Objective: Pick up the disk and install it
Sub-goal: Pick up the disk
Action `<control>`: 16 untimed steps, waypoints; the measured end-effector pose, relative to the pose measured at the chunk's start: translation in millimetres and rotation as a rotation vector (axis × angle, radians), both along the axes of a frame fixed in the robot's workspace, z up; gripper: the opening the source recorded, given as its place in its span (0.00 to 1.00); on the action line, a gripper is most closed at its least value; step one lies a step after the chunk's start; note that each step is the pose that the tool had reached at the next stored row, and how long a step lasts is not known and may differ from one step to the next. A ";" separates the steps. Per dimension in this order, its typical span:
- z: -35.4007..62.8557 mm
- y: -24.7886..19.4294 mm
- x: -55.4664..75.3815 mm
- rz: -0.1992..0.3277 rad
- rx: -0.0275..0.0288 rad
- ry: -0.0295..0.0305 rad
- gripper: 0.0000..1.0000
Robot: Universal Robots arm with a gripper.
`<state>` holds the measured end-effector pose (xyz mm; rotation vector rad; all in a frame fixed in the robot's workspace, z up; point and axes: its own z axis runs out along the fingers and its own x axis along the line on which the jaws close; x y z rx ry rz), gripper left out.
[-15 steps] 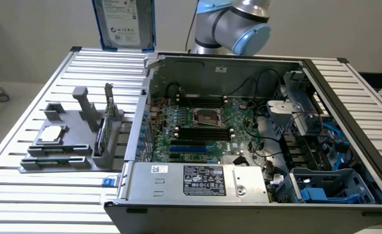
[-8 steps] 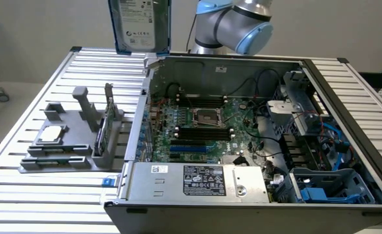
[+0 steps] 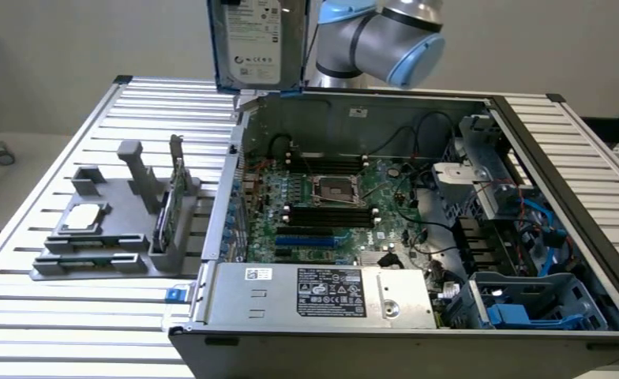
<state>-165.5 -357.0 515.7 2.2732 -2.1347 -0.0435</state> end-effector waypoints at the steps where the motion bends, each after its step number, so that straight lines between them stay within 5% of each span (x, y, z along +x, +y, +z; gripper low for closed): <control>1: -0.2 -0.6 4.5 0.000 0.0002 -0.0001 0.32; 16: -3.1 -11.4 72.7 0.000 0.0026 -0.0001 0.32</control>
